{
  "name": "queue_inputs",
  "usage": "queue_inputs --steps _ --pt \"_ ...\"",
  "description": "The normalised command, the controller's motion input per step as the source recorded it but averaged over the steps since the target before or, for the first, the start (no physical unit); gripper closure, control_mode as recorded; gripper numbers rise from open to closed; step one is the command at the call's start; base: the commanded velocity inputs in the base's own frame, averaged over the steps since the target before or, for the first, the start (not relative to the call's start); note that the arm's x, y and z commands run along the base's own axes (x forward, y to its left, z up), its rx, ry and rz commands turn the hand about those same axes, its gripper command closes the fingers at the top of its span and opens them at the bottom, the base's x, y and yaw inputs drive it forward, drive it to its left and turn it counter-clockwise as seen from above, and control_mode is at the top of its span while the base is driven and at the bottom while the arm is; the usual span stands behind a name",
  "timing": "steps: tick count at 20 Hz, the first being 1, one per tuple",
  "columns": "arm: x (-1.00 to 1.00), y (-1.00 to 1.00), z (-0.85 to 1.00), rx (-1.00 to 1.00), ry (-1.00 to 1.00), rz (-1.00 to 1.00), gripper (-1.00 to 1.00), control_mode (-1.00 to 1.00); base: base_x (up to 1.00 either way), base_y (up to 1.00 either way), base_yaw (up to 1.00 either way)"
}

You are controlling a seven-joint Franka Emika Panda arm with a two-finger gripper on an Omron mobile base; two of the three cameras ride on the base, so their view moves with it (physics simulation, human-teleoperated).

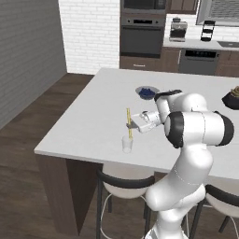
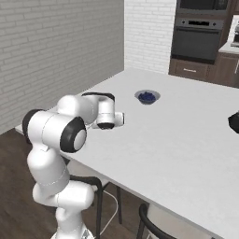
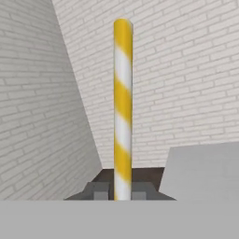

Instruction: Take a straw from the drawer in front and place it inside the glass cup on the dining counter.

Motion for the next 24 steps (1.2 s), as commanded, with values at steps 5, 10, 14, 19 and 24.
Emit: queue_inputs --steps 5,10,14,19,24 --pt "0.16 0.02 0.0 0.0 -0.02 0.0 1.0 -1.0 0.0 0.0 0.0" --pt "0.07 0.0 -0.04 0.0 -0.02 0.0 1.0 -1.0 0.0 0.0 0.0" --pt "0.0 0.0 -0.1 0.0 -0.01 0.0 1.0 -1.0 0.0 0.0 0.0" --pt "0.0 0.0 -0.1 0.0 0.0 0.0 1.0 -1.0 0.0 0.0 0.0" --pt "0.08 0.0 -0.13 0.0 -0.01 0.0 1.0 -1.0 0.0 0.0 0.0"
